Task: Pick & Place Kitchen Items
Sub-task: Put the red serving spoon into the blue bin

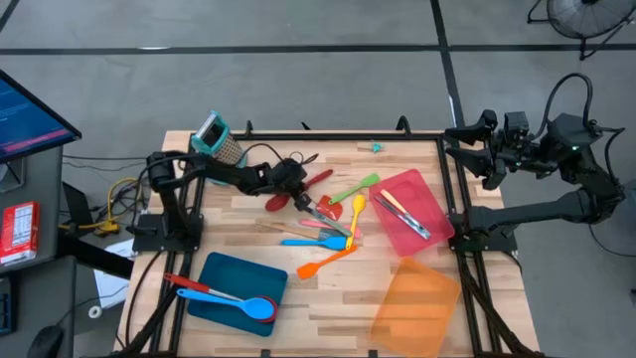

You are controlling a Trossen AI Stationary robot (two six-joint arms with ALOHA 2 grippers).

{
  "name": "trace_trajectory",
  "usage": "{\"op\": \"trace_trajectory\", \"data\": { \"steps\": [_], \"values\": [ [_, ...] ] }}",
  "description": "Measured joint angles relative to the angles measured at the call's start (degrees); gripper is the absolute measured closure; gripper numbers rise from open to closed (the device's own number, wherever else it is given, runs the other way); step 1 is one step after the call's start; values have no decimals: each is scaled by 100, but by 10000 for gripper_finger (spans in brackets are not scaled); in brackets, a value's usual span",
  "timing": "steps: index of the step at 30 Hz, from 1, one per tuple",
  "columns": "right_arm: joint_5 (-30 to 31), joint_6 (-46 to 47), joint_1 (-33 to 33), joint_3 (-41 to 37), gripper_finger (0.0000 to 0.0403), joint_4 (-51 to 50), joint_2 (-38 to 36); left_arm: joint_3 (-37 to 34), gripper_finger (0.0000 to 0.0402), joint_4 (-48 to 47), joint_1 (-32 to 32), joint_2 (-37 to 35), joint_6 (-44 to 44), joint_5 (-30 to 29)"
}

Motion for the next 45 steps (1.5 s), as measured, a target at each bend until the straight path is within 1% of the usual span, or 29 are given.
{"op": "trace_trajectory", "data": {
  "steps": [7,12,18,24,28,32,36,42,45],
  "values": [
    [0,-106,2,0,138,-66,0,14,381,90,10,-971,-584,40],
    [-2,-106,0,0,138,-82,0,20,380,201,7,-2006,-1291,745],
    [-4,-151,0,0,138,-82,0,22,378,326,4,-3535,-2012,1627],
    [-7,-305,2,0,138,-82,0,24,378,946,-96,-4762,-2869,1929],
    [-36,-314,4,0,138,-84,0,26,377,1493,-271,-5408,-3032,2047],
    [-157,-434,2,0,138,-84,0,28,377,1965,-449,-5882,-2985,2237],
    [-157,-564,2,0,138,-84,2,35,377,2534,-585,-6150,-2955,2526],
    [-157,-521,2,0,138,-84,4,35,376,3036,-822,-6263,-2937,2642],
    [-155,-510,2,0,138,-84,4,35,375,3075,-835,-6259,-2933,2642]
  ]
}}
